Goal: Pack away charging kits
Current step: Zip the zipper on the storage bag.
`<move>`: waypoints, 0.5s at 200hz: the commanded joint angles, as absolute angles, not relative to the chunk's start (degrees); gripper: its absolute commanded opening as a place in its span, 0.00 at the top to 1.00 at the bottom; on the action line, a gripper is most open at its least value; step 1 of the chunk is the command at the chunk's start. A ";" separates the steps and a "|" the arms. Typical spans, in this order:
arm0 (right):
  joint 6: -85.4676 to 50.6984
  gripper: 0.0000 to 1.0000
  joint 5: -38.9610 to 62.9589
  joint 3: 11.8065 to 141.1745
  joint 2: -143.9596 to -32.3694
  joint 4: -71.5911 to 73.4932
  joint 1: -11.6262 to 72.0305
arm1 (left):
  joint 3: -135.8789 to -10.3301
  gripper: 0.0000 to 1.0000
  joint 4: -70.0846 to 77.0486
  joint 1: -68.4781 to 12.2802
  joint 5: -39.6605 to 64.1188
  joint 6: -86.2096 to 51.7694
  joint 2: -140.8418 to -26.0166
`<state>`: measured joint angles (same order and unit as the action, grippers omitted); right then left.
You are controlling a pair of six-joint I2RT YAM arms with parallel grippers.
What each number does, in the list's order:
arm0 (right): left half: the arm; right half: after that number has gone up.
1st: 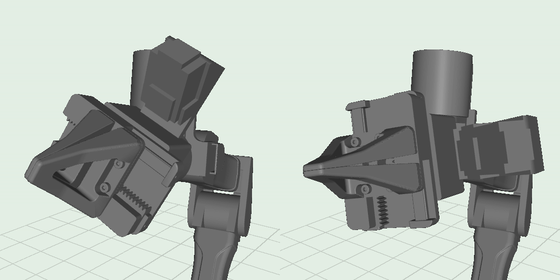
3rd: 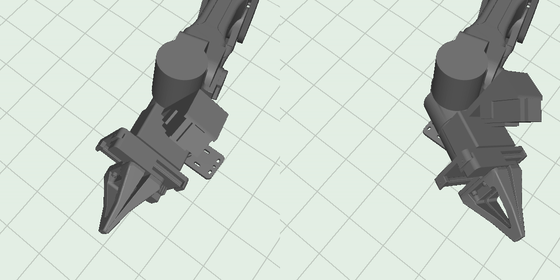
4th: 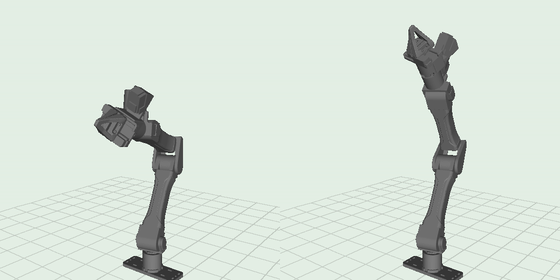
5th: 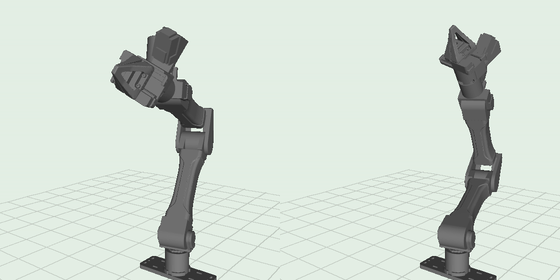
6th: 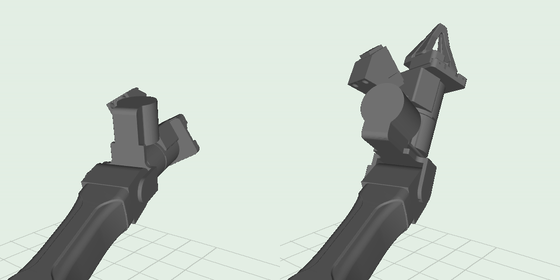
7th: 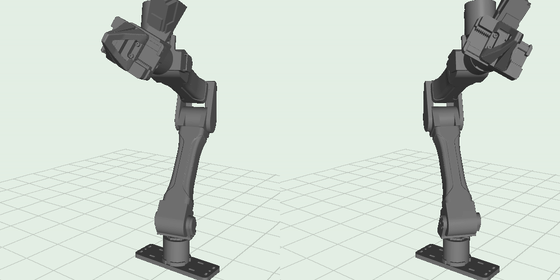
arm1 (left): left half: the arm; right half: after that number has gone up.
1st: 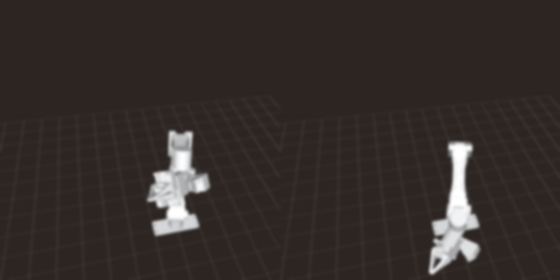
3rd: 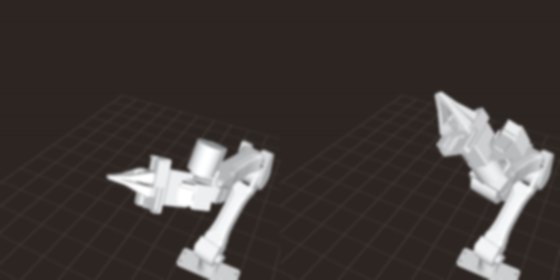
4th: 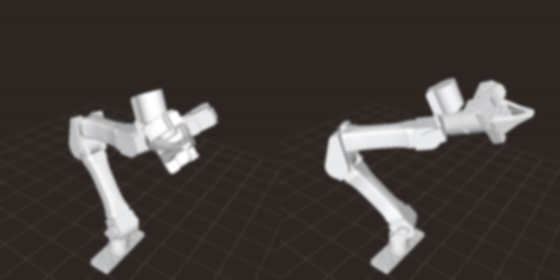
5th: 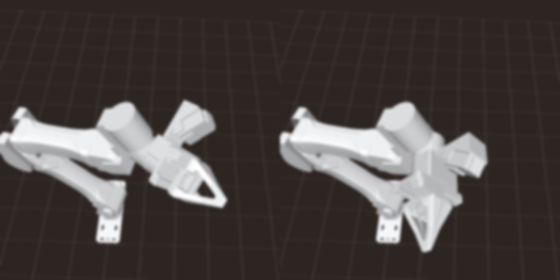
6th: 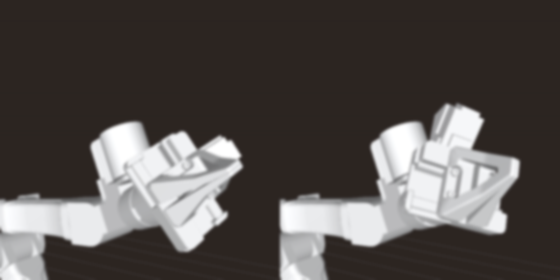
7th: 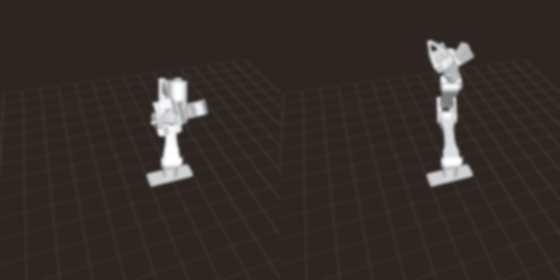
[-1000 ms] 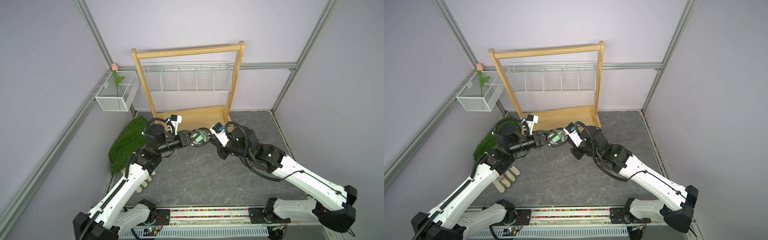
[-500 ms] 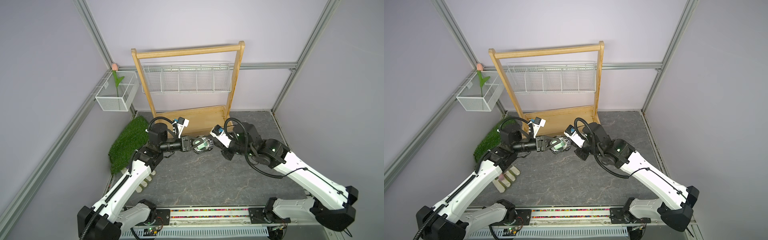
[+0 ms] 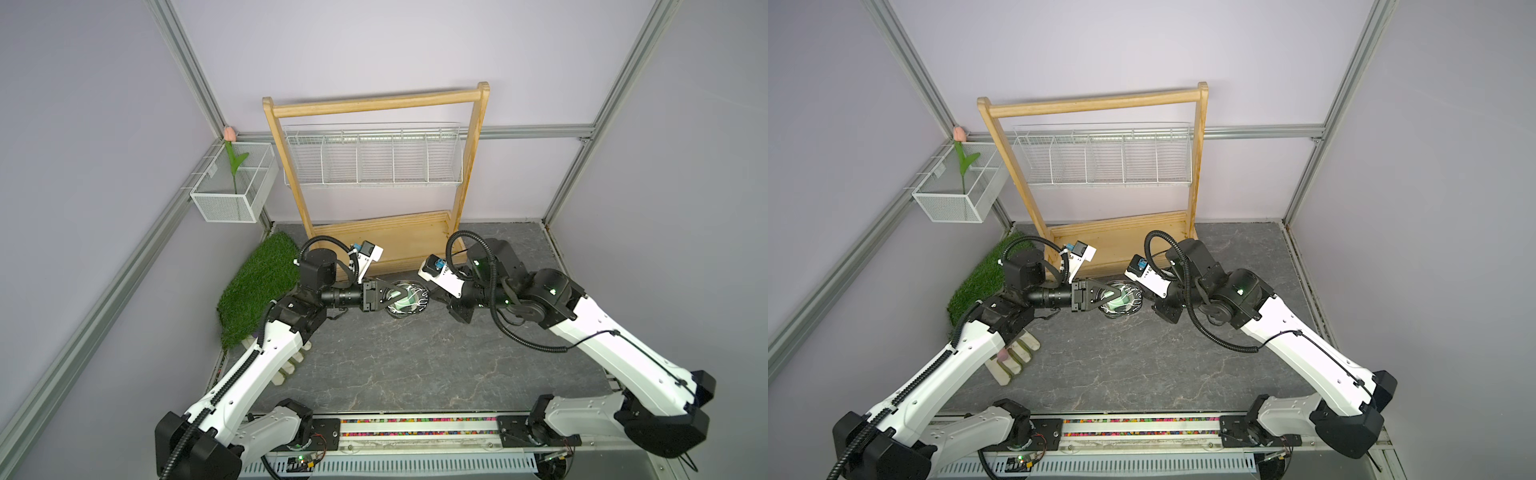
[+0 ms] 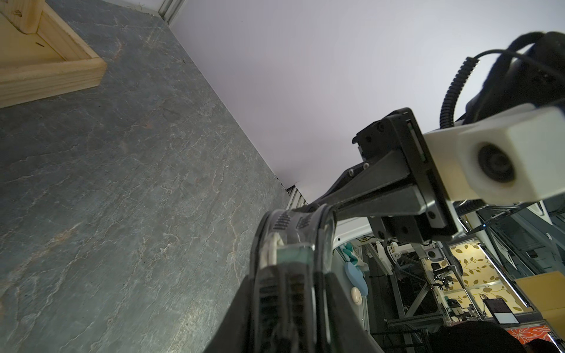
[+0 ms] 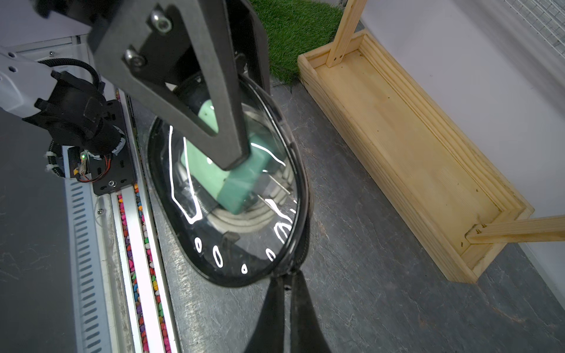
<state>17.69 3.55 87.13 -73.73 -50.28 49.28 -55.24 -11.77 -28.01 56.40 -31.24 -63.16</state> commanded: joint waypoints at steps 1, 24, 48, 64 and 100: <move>20.15 0.94 -4.95 90.44 -72.86 -44.67 48.39 | -52.66 1.00 -16.06 -27.64 58.36 -30.05 -62.97; 21.49 0.94 -10.96 88.62 -73.15 -45.41 48.83 | -53.27 1.00 -13.42 -27.65 61.00 -31.38 -63.98; 22.40 0.94 -11.84 88.33 -73.99 -45.53 50.61 | -54.94 1.00 -19.87 -29.13 62.00 -25.89 -65.37; 23.32 0.94 -11.90 88.87 -74.50 -44.52 52.42 | -56.29 1.00 -24.20 -32.42 61.38 -21.91 -66.64; 25.84 0.94 -11.95 92.42 -76.10 -44.30 55.02 | -56.76 1.00 -28.13 -35.66 59.64 -18.30 -67.33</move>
<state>22.79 -7.81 87.55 -75.46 -55.94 54.08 -57.04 -17.67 -32.67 55.70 -23.86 -67.26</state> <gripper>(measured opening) 0.064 0.291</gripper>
